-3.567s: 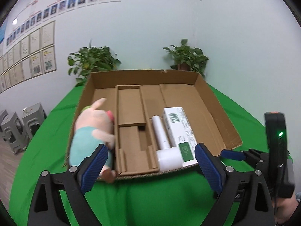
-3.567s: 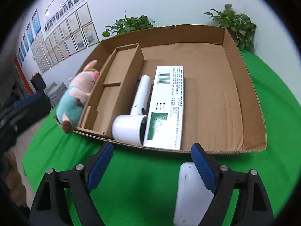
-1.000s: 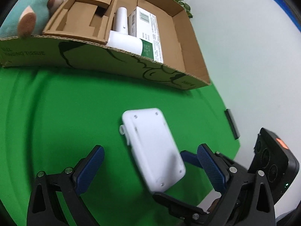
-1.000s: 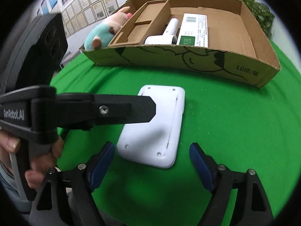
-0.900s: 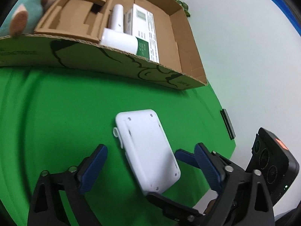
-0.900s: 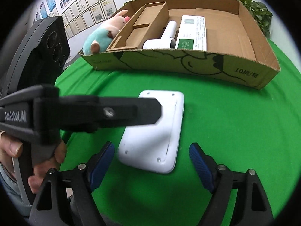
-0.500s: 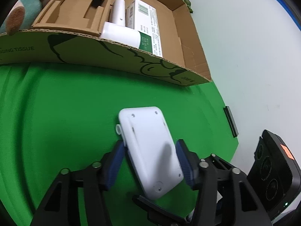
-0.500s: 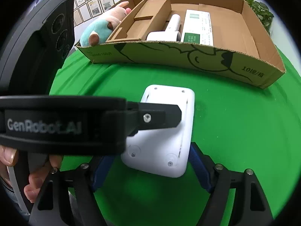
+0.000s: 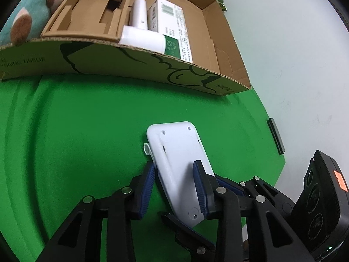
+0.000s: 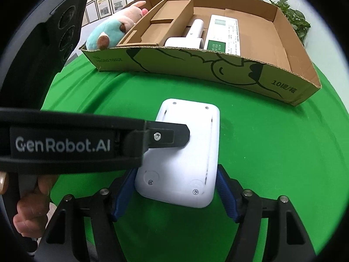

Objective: Organize objects
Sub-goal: 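Grasp the white rounded device by its edge with the left gripper, then lift the white device with the left gripper and carry it over the tray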

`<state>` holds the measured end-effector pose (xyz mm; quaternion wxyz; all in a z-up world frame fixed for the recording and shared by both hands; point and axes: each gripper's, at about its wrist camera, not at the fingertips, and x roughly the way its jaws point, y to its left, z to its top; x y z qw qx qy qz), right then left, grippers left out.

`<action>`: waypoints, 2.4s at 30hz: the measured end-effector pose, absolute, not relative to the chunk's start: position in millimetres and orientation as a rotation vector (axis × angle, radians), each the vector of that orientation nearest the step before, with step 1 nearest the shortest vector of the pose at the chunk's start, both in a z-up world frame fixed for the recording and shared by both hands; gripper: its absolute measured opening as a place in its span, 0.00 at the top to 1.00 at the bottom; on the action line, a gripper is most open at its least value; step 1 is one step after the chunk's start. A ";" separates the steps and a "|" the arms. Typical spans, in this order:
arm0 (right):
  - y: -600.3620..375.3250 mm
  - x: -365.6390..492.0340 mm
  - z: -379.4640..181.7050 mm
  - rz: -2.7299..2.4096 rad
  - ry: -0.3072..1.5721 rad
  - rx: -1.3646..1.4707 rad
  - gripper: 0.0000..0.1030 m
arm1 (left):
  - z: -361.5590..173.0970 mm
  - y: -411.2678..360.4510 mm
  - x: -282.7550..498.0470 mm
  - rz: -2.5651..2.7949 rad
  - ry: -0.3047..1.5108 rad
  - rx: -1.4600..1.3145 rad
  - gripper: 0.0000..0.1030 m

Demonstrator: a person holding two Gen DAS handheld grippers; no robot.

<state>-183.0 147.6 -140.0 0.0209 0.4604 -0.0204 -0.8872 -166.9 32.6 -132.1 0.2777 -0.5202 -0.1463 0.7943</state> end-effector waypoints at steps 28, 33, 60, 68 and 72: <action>170.4 -193.0 16.8 -3.078 0.084 0.808 0.34 | 81.6 64.1 -182.4 2.346 -0.180 -0.906 0.69; 187.3 -208.2 46.7 -3.117 0.087 0.748 0.34 | 122.8 79.2 -204.7 2.342 -0.158 -0.846 0.69; 273.5 -304.8 -48.7 -2.859 -0.235 1.212 0.34 | 14.8 162.2 -355.2 2.239 -0.024 -1.250 0.69; 285.3 -310.8 -79.7 -2.776 -0.302 1.333 0.34 | -27.8 187.8 -368.7 2.212 0.076 -1.351 0.69; 288.8 -313.6 -90.8 -2.727 -0.322 1.389 0.34 | -42.2 192.5 -373.7 2.191 0.087 -1.401 0.69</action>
